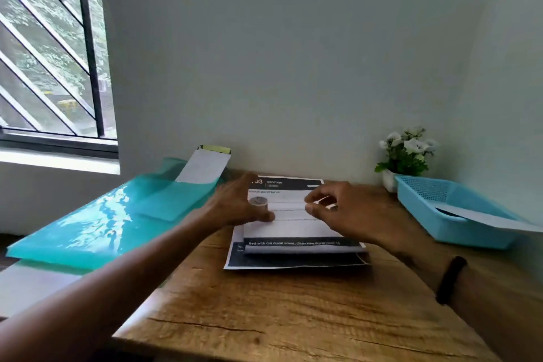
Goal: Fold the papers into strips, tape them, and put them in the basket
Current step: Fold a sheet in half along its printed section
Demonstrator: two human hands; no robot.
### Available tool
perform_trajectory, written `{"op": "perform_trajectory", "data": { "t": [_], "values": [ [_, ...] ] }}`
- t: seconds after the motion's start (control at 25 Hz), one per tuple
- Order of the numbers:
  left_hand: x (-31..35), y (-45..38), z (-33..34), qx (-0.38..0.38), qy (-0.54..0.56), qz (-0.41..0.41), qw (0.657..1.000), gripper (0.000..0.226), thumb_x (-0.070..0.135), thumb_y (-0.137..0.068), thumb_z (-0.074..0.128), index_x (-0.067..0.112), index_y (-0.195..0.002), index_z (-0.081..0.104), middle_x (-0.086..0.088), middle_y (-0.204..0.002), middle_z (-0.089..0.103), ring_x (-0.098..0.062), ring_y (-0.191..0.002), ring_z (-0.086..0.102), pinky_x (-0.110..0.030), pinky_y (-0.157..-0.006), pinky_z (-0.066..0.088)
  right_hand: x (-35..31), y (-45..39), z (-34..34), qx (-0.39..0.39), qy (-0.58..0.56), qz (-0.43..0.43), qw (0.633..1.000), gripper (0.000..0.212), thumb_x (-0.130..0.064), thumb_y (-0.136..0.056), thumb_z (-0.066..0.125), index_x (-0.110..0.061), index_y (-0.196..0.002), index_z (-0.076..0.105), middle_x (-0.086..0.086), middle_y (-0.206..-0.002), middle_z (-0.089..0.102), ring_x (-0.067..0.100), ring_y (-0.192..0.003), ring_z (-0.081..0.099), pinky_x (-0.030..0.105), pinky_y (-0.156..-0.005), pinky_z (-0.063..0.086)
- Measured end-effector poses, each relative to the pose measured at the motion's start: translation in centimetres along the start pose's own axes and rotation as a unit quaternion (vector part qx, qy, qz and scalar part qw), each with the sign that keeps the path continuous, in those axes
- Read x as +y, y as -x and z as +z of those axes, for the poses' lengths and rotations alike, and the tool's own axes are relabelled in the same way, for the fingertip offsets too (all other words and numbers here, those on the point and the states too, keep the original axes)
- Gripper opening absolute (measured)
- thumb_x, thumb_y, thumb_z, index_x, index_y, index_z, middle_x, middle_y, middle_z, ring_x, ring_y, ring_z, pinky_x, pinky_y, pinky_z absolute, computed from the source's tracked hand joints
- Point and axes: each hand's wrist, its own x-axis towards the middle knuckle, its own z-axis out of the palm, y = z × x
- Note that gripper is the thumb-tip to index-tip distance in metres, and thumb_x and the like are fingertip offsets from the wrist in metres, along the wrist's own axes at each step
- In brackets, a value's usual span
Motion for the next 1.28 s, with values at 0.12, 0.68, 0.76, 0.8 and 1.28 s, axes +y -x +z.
{"op": "perform_trajectory", "data": {
  "t": [0.12,0.68,0.76,0.8,1.28],
  "values": [
    [-1.5,-0.2,0.7,0.012,0.030,0.027,0.999,0.082,0.047,-0.078,0.087,0.029,-0.145,0.043,-0.003,-0.138,0.063,-0.018,-0.108,0.060,-0.025,-0.085,0.042,-2.0,0.2,2.2,-0.110,0.011,-0.061,0.992,0.055,-0.077,-0.090,0.052,-0.046,-0.135,0.058,-0.027,-0.141,0.050,-0.003,-0.127,0.048,0.017,-0.095,0.037],
    [-4.7,-1.3,1.0,0.098,0.006,-0.023,0.995,0.058,0.046,-0.081,0.074,0.029,-0.131,0.048,-0.009,-0.114,0.071,-0.038,-0.109,0.063,-0.056,-0.093,0.055,-1.7,3.2,3.5,-0.206,0.048,-0.048,0.976,0.085,-0.096,-0.078,0.034,-0.061,-0.154,0.019,-0.029,-0.168,0.012,0.002,-0.155,0.013,0.034,-0.125,0.017],
    [-4.2,-1.0,0.9,0.115,0.005,-0.021,0.993,0.061,0.048,-0.082,0.074,0.028,-0.135,0.051,-0.009,-0.121,0.068,-0.036,-0.114,0.060,-0.054,-0.095,0.054,-2.2,2.6,2.3,-0.184,-0.001,-0.030,0.982,0.082,-0.096,-0.077,0.031,-0.059,-0.151,0.029,-0.030,-0.163,0.026,0.000,-0.148,0.027,0.033,-0.118,0.028],
    [-3.8,-0.9,0.8,0.138,0.010,-0.009,0.990,0.060,0.048,-0.083,0.072,0.026,-0.136,0.054,-0.008,-0.122,0.068,-0.034,-0.115,0.059,-0.052,-0.095,0.053,-1.6,1.5,1.7,-0.147,-0.013,-0.026,0.989,0.080,-0.094,-0.079,0.029,-0.055,-0.149,0.037,-0.028,-0.158,0.037,0.000,-0.142,0.036,0.031,-0.112,0.034],
    [4.2,-5.2,2.4,-0.007,0.469,-0.184,0.864,0.096,0.031,-0.095,0.072,0.032,-0.163,0.004,-0.018,-0.144,0.055,-0.036,-0.124,0.058,-0.052,-0.111,0.047,12.0,-9.3,2.3,-0.001,-0.011,0.172,0.985,0.094,-0.072,-0.050,0.084,-0.030,-0.130,0.060,-0.006,-0.119,0.072,0.017,-0.102,0.068,0.040,-0.096,0.057]
  ]
}}
